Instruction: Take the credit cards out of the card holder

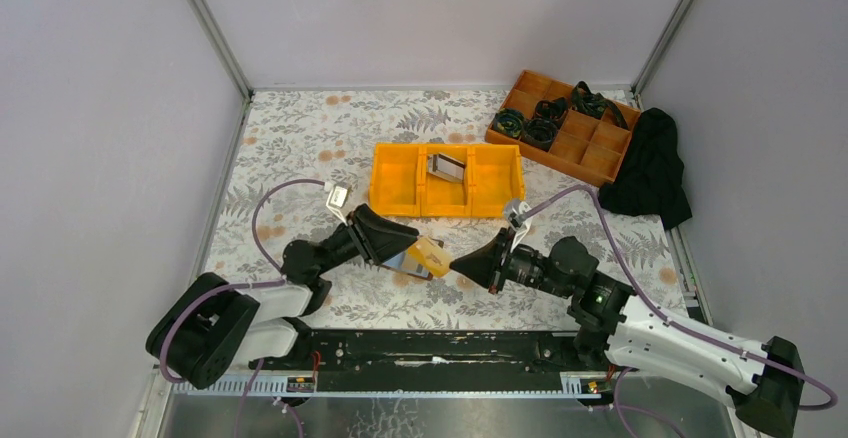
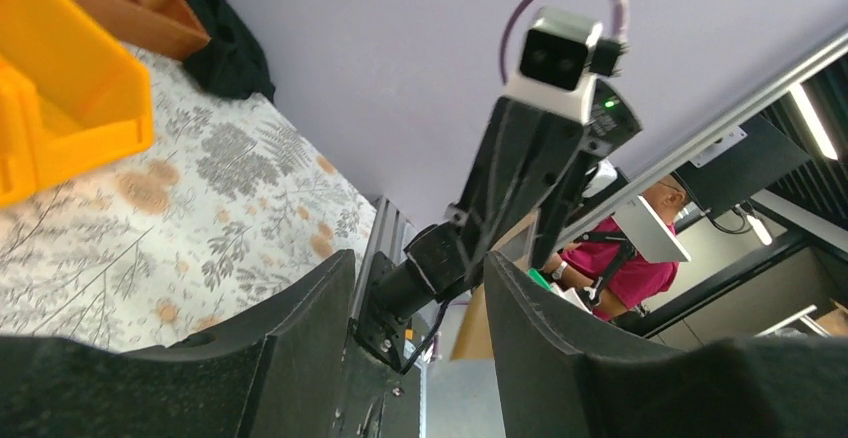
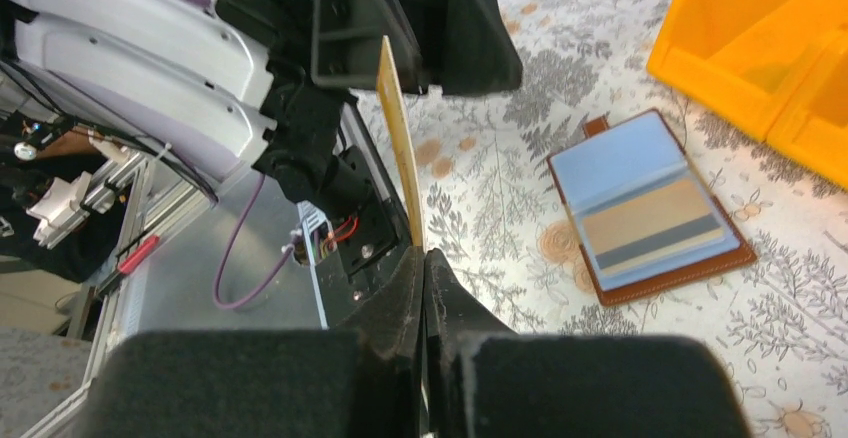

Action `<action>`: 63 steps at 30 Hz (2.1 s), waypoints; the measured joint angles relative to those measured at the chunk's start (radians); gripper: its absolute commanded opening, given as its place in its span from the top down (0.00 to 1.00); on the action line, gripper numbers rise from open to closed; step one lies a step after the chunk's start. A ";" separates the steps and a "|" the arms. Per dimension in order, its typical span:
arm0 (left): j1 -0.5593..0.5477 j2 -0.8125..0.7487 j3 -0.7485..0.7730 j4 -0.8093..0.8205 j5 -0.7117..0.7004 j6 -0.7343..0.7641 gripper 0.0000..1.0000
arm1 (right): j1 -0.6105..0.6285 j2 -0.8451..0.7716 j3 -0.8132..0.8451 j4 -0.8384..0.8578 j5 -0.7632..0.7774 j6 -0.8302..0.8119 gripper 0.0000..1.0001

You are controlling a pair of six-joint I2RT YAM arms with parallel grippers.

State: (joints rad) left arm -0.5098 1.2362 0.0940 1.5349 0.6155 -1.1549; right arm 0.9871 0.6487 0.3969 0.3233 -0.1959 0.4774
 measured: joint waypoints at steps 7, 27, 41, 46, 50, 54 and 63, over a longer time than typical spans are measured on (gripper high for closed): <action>0.000 -0.047 0.029 0.002 0.034 -0.012 0.45 | 0.000 -0.004 -0.035 -0.001 -0.029 0.010 1.00; -0.011 -0.055 0.028 0.002 0.058 -0.018 0.65 | 0.000 0.006 -0.035 -0.001 -0.031 0.008 1.00; -0.013 -0.053 0.009 0.001 0.060 -0.012 0.72 | 0.000 -0.008 -0.002 -0.018 -0.016 -0.015 1.00; -0.018 -0.053 0.009 0.001 0.066 -0.008 0.99 | 0.000 -0.010 -0.002 -0.024 -0.005 -0.018 1.00; -0.019 -0.050 0.009 0.003 0.070 -0.007 1.00 | 0.000 -0.008 -0.002 -0.029 -0.003 -0.018 1.00; -0.021 -0.050 0.009 0.003 0.068 -0.007 1.00 | 0.000 -0.014 -0.002 -0.035 0.005 -0.026 0.64; -0.026 -0.046 0.041 -0.154 -0.063 0.033 1.00 | 0.000 -0.318 -0.048 -0.080 0.241 -0.058 0.59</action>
State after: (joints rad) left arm -0.5358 1.1900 0.1349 1.3808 0.5526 -1.1217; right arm 0.9867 0.3305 0.3492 0.2436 0.0448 0.4191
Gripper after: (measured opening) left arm 0.011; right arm 0.413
